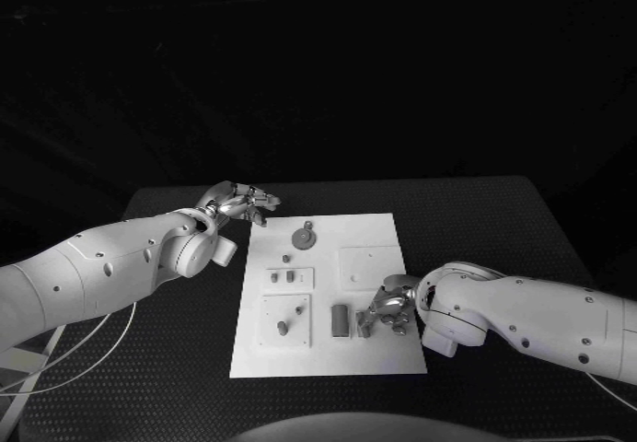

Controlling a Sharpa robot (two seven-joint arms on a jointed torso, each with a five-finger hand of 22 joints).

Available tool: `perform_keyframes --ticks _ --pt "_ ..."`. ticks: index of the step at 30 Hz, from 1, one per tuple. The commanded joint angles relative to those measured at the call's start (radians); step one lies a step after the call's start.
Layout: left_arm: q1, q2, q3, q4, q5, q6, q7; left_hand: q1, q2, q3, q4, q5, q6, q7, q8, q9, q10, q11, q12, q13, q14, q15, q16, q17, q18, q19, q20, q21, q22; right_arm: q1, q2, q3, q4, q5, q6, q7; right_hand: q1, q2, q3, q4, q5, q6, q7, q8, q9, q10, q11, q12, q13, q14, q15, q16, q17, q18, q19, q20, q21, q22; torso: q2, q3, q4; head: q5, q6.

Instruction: Assemble the parts on the task board

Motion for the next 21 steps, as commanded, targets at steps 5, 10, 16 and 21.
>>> perform_keyframes --ticks 5,10,16,21 --pt "0.002 0.0 0.001 0.003 0.004 0.012 0.005 -0.003 0.003 -0.004 0.001 -0.005 -0.007 -0.001 0.006 -0.001 -0.006 0.002 0.002 0.002 -0.006 -0.001 -0.004 0.002 0.02 0.005 -0.002 -0.004 0.001 -0.003 0.005 -0.001 -0.001 -0.005 -0.001 0.013 -0.006 0.005 -0.008 0.0 0.002 0.001 0.006 0.0 -0.002 0.005 -0.003 -0.001 -0.001 -0.002 -0.005 -0.002 -0.002 0.016 0.006 -0.001 -0.001 0.01 0.0 -0.0002 0.0 0.001 0.002" --pt "0.002 0.001 0.001 0.003 0.004 0.019 0.006 -0.004 0.003 -0.004 0.001 -0.005 -0.007 -0.001 0.006 -0.001 -0.006 0.002 0.002 0.002 -0.006 -0.001 -0.004 0.002 0.02 0.005 -0.002 -0.004 0.001 -0.003 0.007 -0.001 -0.001 -0.025 -0.01 0.017 -0.007 0.005 -0.008 0.0 0.002 0.001 0.006 0.0 -0.002 0.005 -0.003 -0.001 -0.001 -0.002 -0.005 -0.002 -0.002 0.016 0.006 -0.001 -0.001 0.01 0.0 0.0003 0.0 0.002 0.001" --pt "0.002 0.001 0.001 0.003 0.003 0.021 0.006 -0.004 0.002 -0.005 0.001 -0.005 -0.008 0.0 0.005 -0.002 -0.007 0.003 0.002 0.001 -0.007 0.0 -0.004 0.002 0.02 0.004 -0.002 -0.005 0.001 -0.003 0.007 -0.001 -0.002 -0.024 -0.012 0.016 -0.008 0.004 -0.009 0.0 0.002 0.001 0.006 0.0 -0.003 0.005 -0.003 -0.001 -0.001 -0.001 -0.005 -0.001 0.0 0.016 0.006 -0.001 -0.001 0.01 0.0 0.0004 -0.0003 0.001 0.001" --pt "0.002 0.001 0.001 0.003 0.003 0.021 0.005 -0.004 0.002 -0.005 0.001 -0.005 -0.008 0.0 0.005 -0.002 -0.007 0.003 0.001 0.001 -0.007 0.0 -0.005 0.002 0.02 0.004 -0.002 -0.005 0.001 -0.003 0.007 -0.001 -0.002 -0.031 -0.01 0.013 -0.013 0.003 -0.01 0.001 0.002 0.002 0.006 0.0 -0.004 0.004 -0.003 -0.001 -0.001 -0.002 -0.005 -0.001 0.0 0.016 0.007 -0.001 -0.002 0.009 0.0 0.0001 -0.0005 0.0 0.002"
